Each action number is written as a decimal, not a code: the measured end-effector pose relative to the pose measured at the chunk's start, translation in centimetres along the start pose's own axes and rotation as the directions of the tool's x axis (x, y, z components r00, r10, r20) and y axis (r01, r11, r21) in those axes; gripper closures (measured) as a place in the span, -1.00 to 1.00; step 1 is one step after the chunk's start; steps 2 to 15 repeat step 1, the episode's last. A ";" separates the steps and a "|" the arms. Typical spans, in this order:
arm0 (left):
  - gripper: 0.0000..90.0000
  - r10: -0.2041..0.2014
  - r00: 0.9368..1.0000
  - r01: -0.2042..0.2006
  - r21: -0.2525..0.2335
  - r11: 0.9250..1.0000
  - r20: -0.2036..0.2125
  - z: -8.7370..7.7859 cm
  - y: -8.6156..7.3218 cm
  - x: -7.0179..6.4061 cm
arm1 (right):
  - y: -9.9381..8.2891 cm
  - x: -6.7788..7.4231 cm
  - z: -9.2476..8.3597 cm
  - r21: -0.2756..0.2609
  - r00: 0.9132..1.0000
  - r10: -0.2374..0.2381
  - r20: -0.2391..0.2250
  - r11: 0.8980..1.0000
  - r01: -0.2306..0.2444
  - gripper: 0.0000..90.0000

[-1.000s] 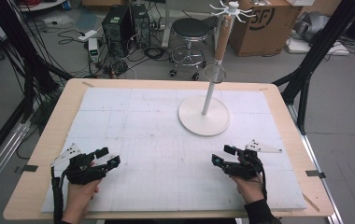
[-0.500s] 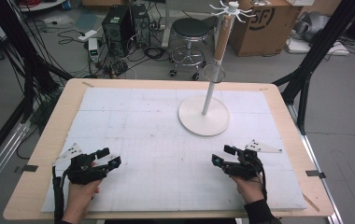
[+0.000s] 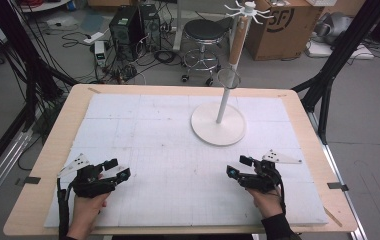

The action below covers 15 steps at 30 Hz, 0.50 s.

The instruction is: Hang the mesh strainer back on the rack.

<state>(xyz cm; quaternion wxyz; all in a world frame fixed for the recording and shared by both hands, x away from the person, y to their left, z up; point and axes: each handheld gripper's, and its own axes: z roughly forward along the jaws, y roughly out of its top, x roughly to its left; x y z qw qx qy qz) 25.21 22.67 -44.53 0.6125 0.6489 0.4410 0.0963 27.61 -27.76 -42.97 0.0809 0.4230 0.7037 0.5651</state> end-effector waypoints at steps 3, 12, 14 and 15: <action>-0.53 -0.001 1.000 0.001 -0.002 1.000 0.001 0.0 0.0 0.0 | 0.0 0.0 0.0 -0.001 1.000 -0.003 0.000 1.000 0.003 -0.59; -0.53 -0.001 1.000 0.001 -0.002 1.000 0.001 0.0 0.0 0.0 | 0.0 0.0 0.0 -0.001 1.000 -0.003 0.000 1.000 0.003 -0.59; -0.53 -0.001 1.000 0.001 -0.002 1.000 0.001 0.0 0.0 0.0 | 0.0 0.0 0.0 -0.001 1.000 -0.003 0.000 1.000 0.003 -0.59; -0.53 -0.001 1.000 0.001 -0.002 1.000 0.001 0.0 0.0 0.0 | 0.0 0.0 0.0 -0.001 1.000 -0.003 0.000 1.000 0.003 -0.59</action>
